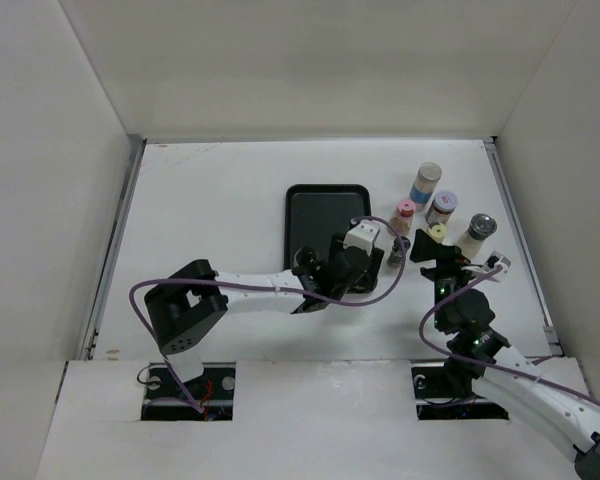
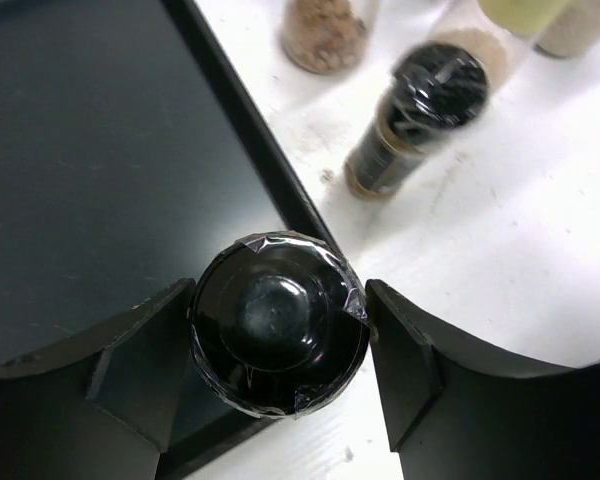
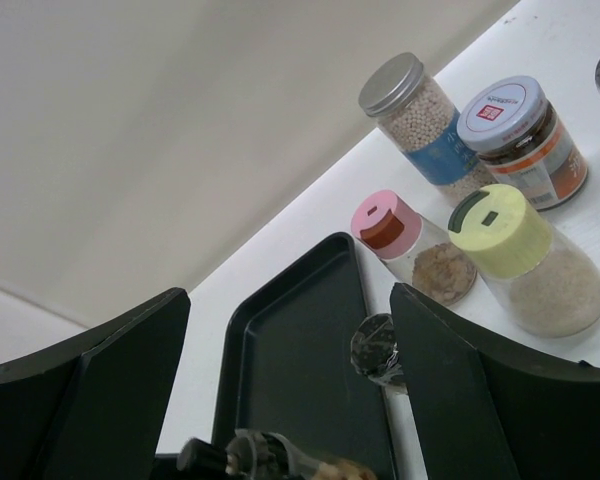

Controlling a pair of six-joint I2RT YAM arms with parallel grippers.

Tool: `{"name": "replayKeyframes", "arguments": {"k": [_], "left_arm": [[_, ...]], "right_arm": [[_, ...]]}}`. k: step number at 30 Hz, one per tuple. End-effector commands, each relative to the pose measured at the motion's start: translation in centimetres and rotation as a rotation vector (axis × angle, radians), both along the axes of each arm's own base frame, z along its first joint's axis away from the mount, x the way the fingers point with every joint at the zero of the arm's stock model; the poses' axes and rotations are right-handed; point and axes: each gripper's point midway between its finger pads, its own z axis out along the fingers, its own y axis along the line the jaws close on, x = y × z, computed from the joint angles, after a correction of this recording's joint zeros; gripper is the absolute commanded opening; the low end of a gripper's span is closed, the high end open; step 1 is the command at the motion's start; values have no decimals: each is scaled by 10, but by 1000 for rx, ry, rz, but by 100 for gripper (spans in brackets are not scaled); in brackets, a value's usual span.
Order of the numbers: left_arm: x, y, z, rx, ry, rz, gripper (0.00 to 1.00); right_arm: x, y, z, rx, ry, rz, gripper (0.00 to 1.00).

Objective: Organize the condiment bottles

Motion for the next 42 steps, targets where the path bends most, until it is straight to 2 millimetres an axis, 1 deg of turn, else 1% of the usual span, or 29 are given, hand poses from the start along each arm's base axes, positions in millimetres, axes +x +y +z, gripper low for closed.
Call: {"name": "replayKeyframes", "arguments": {"k": [1,4,10,12,14,16,20,24,27,28,30,31,33,34,35,36,38,40,41,42], "left_arm": [[-7,-18,14,-100,-27,-12,35],[-6,-18,9,-90,-27,-6,39],[-6,-14,-2,-52,-31,15,53],[-7,-14,-3,-48,-32,15,62],[-9,-14,-2,-48,-34,9,74],[-9,-11,6,-58,-43,17,82],[-9,-7,29,-96,-68,21,90],[-9,-3,59,-151,-97,21,93],[-11,1,88,-213,-123,15,94],[-10,4,100,-234,-136,13,94],[-8,12,130,-295,-176,13,95],[-7,18,146,-331,-201,15,95],[-5,35,174,-406,-248,30,94],[-2,52,190,-460,-279,59,92],[1,69,199,-496,-301,87,89],[4,88,204,-522,-320,121,86],[12,128,201,-543,-342,219,76],[21,170,185,-540,-345,337,69],[23,184,176,-538,-338,377,68],[25,201,161,-534,-319,426,68]], "right_arm": [[0,-7,3,27,-15,-28,88],[0,-5,2,24,-12,-22,89],[0,-5,2,22,-11,-19,93],[0,-5,2,22,-11,-21,94],[0,-5,2,21,-10,-21,96],[1,-5,2,20,-8,-22,97],[1,-7,2,19,-8,-30,98],[-1,-13,3,22,-12,-52,97],[-2,-17,7,13,-3,-66,97],[-2,-18,9,10,-1,-68,95],[0,-15,14,-4,4,-54,92],[2,-13,16,-16,10,-44,90],[8,-4,21,-50,24,-6,79],[12,1,22,-65,34,12,71],[15,6,25,-80,45,31,61],[18,11,26,-99,60,53,53],[24,16,30,-146,97,67,39],[31,15,33,-198,138,56,33],[33,13,35,-218,154,44,33],[36,8,36,-242,175,25,33]]}}
